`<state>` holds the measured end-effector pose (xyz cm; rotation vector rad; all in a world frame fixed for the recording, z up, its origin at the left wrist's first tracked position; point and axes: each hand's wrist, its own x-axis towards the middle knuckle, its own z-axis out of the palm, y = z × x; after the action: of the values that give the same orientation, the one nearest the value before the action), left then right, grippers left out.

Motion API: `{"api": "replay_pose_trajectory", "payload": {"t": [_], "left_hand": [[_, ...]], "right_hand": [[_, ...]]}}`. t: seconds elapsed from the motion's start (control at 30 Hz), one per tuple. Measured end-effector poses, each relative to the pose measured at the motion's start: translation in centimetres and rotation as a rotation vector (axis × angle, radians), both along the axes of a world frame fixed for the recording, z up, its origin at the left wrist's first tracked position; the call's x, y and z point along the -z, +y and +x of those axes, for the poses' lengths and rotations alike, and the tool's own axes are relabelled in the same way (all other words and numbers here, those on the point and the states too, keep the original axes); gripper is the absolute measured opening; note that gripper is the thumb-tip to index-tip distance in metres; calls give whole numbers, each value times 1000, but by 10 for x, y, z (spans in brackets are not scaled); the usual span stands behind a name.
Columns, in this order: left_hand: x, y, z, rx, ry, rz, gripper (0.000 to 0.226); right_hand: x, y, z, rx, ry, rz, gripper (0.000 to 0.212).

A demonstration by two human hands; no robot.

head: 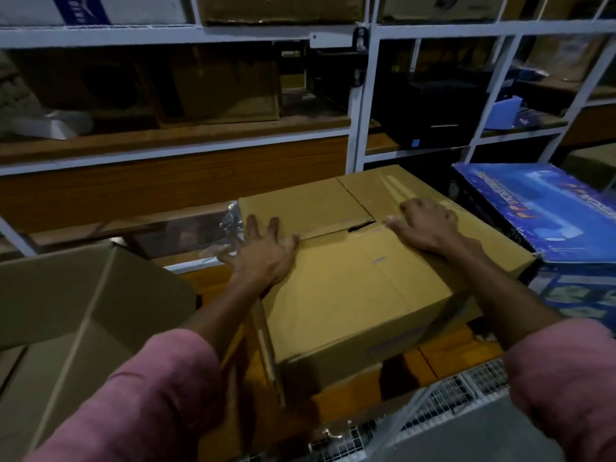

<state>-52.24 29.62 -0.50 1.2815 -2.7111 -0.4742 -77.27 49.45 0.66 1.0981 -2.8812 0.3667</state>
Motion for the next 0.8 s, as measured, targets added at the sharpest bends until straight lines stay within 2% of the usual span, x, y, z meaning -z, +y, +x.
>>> {"api": "replay_pose_trajectory", "payload": {"t": [0.2,0.4,0.57,0.8], "left_hand": [[6,-18,-6,9,-5,-15,81],[11,-21,-9,43,125,24,101],[-14,-16,3,63,275,-79,96],[-88,-27,28,169,654,-507,107]], "right_hand": [[-7,8,-48,73,-69,117,93],[-3,12,-50,69,-72,37,104],[-16,20,-25,64,-81,-150,93],[-61,21,7,3,63,-688,80]]}}
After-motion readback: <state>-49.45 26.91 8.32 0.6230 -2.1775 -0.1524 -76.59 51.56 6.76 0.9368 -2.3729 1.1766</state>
